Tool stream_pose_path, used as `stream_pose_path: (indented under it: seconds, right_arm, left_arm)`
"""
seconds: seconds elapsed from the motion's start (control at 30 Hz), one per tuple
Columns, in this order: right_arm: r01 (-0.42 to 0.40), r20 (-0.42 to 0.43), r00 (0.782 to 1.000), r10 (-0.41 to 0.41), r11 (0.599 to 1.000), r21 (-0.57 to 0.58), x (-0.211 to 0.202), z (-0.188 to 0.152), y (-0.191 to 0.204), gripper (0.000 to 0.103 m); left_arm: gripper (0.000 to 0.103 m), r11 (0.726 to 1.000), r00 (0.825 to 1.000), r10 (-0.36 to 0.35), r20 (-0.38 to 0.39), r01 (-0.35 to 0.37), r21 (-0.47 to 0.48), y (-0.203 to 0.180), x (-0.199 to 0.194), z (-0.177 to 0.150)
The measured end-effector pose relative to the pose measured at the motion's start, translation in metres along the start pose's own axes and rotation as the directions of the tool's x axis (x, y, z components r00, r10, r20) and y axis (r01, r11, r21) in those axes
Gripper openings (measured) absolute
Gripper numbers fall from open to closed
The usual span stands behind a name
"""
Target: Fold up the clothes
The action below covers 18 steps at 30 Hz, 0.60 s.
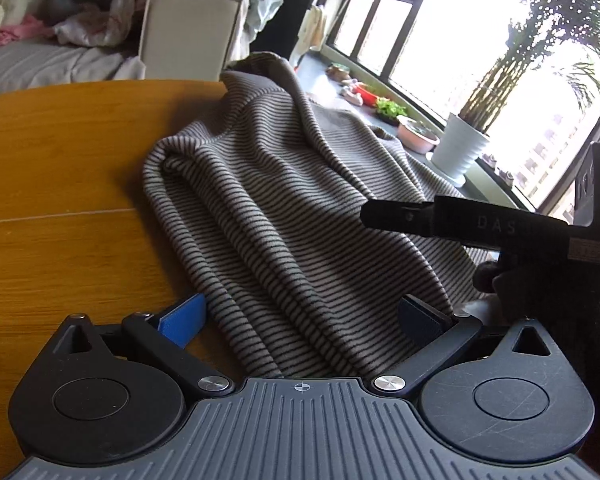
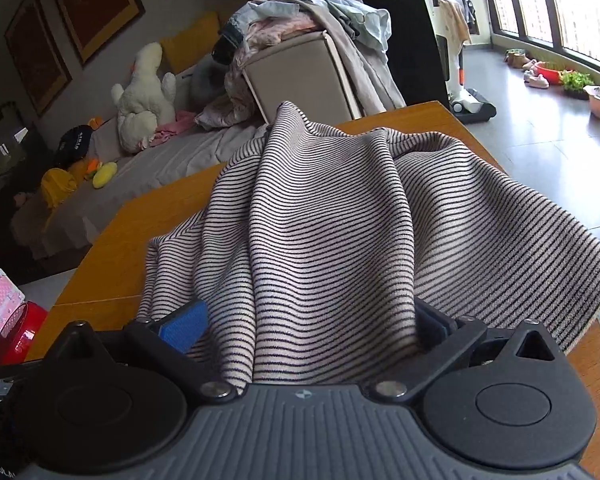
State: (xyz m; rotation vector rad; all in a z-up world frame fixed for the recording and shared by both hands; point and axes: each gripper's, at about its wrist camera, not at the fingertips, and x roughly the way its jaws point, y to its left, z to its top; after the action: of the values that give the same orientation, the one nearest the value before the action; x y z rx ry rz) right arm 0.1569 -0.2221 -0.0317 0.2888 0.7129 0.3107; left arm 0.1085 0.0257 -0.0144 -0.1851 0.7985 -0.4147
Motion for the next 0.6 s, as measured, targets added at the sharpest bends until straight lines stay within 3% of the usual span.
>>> stream_pose_path:
  seconds: [0.23, 0.33, 0.53, 0.6]
  right_arm:
    - [-0.165, -0.040, 0.986, 0.163, 0.985, -0.053, 0.002, -0.024, 0.051, 0.103]
    - [-0.163, -0.034, 0.987, 0.160, 0.982, -0.094, -0.001, -0.033, 0.065, 0.103]
    - [-0.228, -0.086, 0.972, 0.219, 0.966, -0.121, -0.017, -0.035, 0.051, 0.103]
    - [-0.226, -0.077, 0.973, 0.220, 0.971, -0.082, -0.026, -0.035, 0.041, 0.103]
  left_arm:
    - [0.103, 0.997, 0.998, 0.062, 0.030, -0.061, -0.042, 0.031, -0.033, -0.014]
    - [0.103, 0.995, 0.996, 0.089, 0.027, -0.087, -0.048, 0.038, -0.048, -0.020]
    - [0.103, 0.999, 0.993, 0.050, 0.109, -0.047, -0.028, 0.033, -0.076, -0.020]
    - [0.103, 0.999, 0.988, 0.031, 0.149, -0.032, 0.002, 0.028, -0.083, -0.015]
